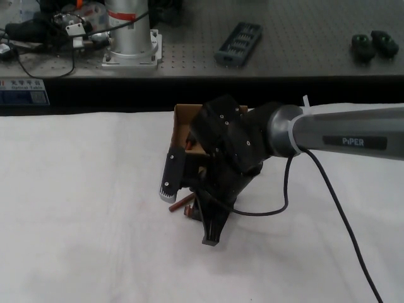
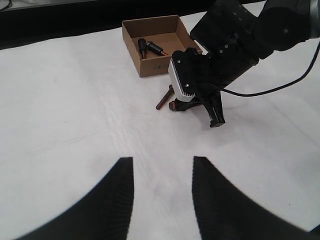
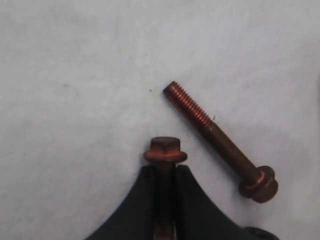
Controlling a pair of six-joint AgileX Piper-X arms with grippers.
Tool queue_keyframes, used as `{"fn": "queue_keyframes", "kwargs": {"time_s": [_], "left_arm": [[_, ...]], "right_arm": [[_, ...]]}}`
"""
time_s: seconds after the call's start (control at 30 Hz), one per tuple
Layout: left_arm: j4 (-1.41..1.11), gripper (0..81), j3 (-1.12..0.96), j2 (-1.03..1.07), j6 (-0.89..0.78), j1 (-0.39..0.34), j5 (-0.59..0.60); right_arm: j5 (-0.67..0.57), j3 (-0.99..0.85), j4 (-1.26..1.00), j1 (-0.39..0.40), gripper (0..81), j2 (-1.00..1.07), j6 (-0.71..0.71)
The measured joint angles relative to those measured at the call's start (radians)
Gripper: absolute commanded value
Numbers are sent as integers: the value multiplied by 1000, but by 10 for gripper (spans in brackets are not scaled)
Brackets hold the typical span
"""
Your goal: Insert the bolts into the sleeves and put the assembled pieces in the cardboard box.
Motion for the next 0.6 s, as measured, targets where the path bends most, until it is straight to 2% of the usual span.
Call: {"fn": "queue_keyframes", "kwargs": {"time_s": [0.33, 0.6], "left_arm": [[0, 283, 0, 0, 0, 0, 0], [0, 283, 0, 0, 80, 0, 0]], "right_arm": [[7, -15, 27, 10, 19, -17, 43], [0, -15, 80, 42, 19, -208, 185]]}}
